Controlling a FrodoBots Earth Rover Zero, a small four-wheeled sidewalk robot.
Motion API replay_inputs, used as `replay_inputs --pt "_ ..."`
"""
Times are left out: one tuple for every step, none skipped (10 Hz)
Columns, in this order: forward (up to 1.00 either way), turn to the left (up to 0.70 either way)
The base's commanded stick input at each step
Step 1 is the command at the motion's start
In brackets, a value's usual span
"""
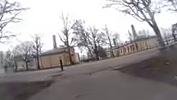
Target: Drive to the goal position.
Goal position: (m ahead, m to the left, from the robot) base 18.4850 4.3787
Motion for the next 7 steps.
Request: replay_inputs --pt "1.0 0.0" --pt "1.0 0.0" --pt "1.0 0.0" --pt "1.0 0.0" --pt "1.0 0.0" --pt "1.0 0.0" --pt "1.0 0.0"
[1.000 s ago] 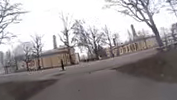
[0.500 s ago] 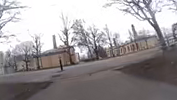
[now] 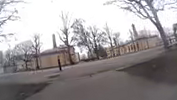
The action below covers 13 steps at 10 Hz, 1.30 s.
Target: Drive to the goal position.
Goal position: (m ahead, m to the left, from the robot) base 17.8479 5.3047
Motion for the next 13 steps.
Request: replay_inputs --pt "1.0 0.0" --pt "1.0 0.0" --pt "1.0 0.0" --pt "1.0 0.0" --pt "1.0 0.0" --pt "1.0 0.0" --pt "1.0 0.0" --pt "1.0 0.0" --pt "1.0 0.0" --pt "1.0 0.0" --pt "1.0 0.0" --pt "1.0 0.0" --pt "1.0 0.0"
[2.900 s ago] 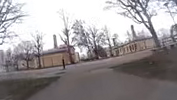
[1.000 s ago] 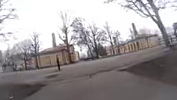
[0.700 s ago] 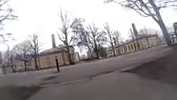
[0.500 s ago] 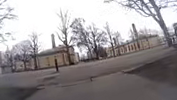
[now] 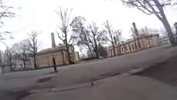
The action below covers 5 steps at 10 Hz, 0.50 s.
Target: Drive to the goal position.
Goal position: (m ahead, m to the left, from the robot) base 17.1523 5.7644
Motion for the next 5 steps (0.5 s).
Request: replay_inputs --pt "1.0 0.0" --pt "1.0 0.0" --pt "1.0 0.0" --pt "1.0 0.0" --pt "1.0 0.0"
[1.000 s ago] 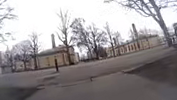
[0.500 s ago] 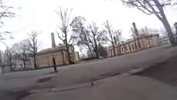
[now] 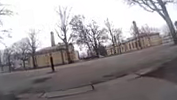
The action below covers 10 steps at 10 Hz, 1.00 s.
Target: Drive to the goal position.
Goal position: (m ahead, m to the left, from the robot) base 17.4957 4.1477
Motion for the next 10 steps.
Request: replay_inputs --pt "1.0 0.0" --pt "1.0 0.0" --pt "1.0 0.0" --pt "1.0 0.0" --pt "1.0 0.0" --pt "1.0 0.0" --pt "1.0 0.0" --pt "1.0 0.0" --pt "1.0 0.0" --pt "1.0 0.0"
